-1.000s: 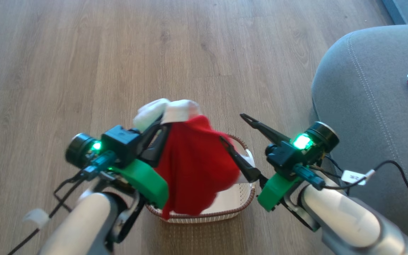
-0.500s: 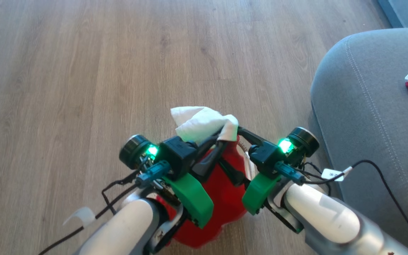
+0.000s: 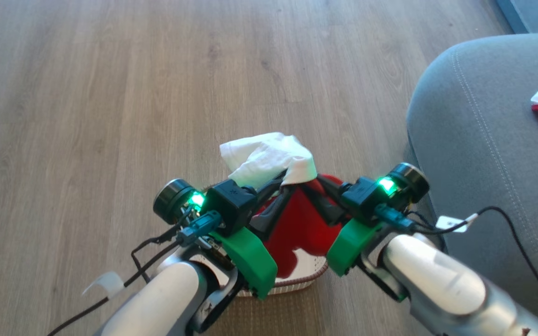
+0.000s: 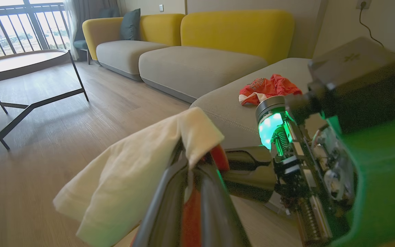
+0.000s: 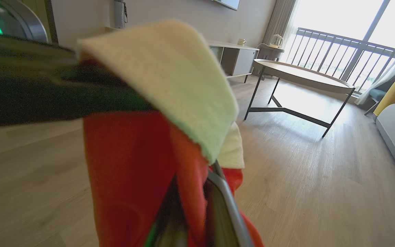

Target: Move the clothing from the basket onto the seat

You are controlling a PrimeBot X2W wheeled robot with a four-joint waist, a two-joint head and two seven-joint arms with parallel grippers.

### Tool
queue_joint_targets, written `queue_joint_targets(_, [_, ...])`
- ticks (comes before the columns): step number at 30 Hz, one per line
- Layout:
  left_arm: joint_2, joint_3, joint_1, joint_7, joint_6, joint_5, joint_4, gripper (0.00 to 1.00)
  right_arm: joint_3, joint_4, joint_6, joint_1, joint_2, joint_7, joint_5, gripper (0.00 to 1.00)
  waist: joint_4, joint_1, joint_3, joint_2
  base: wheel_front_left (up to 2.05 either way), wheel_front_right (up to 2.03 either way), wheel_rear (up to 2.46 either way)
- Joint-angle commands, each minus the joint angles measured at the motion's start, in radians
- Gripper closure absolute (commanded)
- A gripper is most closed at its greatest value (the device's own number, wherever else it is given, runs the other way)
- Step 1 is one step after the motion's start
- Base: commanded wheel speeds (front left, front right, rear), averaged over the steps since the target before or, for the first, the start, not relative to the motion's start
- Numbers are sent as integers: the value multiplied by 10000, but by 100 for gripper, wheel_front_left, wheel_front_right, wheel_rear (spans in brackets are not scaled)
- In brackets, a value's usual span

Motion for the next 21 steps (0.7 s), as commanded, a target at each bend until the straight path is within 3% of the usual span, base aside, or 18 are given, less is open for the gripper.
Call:
queue_joint_targets(1, [188, 445, -460, -110, 58, 39, -267, 0, -277, -383, 69, -154, -36, -123, 58, 100, -101, 0, 63, 0, 0, 0, 0])
queue_joint_targets(11, [364, 412, -317, -93, 132, 24, -243, 0, -1176, -782, 69, 269, -402, -123, -51, 100, -1043, 0, 237, 0, 0, 0, 0])
queue_joint_targets(21, [427, 301, -335, -35, 177, 51, -406, 0, -2156, -1362, 69, 813, -843, -124, -261, 100, -3052, 0, 525, 0, 0, 0, 0])
